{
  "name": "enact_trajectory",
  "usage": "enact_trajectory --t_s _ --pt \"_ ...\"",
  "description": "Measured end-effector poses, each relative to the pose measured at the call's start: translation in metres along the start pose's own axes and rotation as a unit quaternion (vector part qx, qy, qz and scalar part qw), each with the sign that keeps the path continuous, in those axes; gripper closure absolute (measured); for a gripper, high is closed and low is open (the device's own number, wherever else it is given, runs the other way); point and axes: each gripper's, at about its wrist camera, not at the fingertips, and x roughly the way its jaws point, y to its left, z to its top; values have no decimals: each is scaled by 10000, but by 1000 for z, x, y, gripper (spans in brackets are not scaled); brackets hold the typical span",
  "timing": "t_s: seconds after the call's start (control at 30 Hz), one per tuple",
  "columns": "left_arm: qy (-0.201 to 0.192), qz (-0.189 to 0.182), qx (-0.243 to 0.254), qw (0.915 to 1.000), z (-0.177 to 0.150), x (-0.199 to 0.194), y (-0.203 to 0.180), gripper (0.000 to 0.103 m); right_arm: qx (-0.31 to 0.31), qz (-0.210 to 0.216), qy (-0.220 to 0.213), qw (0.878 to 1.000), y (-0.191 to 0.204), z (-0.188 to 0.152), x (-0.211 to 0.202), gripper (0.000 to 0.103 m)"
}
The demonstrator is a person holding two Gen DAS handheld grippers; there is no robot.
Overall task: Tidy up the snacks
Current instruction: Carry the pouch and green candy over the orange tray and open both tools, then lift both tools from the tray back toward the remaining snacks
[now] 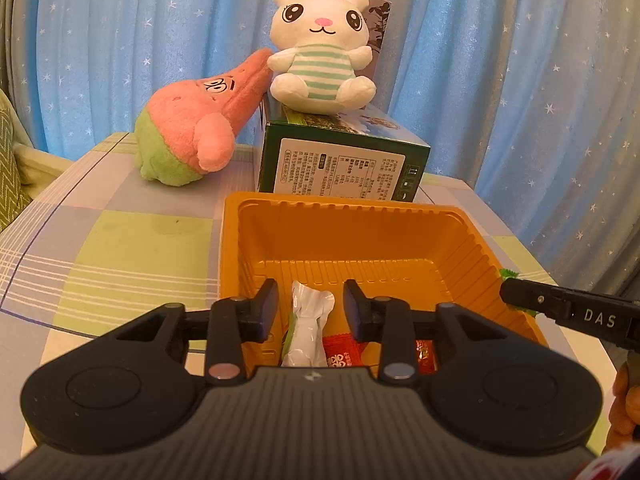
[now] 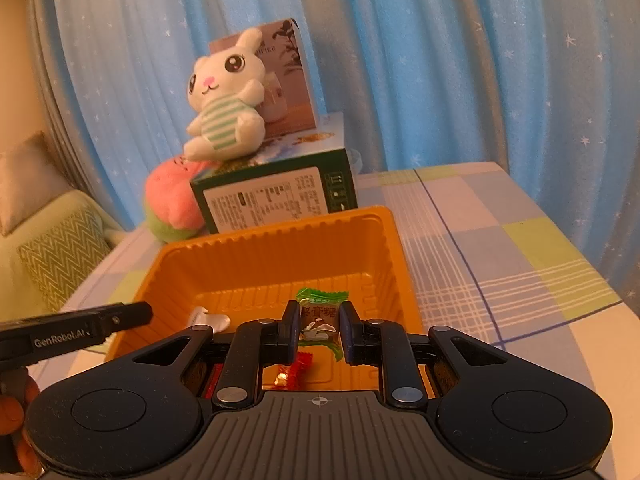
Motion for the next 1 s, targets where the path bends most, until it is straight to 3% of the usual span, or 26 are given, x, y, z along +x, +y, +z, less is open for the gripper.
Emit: enact_trajectory --t_s 0.03,0.1,0.13,0.17,1.0 --pt "-1 7 -2 10000 0 0 0 65 26 26 -4 10000 -1 0 0 80" --pt "-5 18 -15 10000 0 0 1 60 141 52 -58 9999 -4 0 -1 63" --pt "-7 24 -23 10000 0 0 2 58 212 45 -107 9997 -5 0 -3 47" --pt "-8 31 -26 10000 0 0 2 58 280 37 -151 9995 -7 1 -4 44" --pt "-48 41 -4 10000 -2 -16 -7 55 525 -226 -315 9979 -14 2 -25 44"
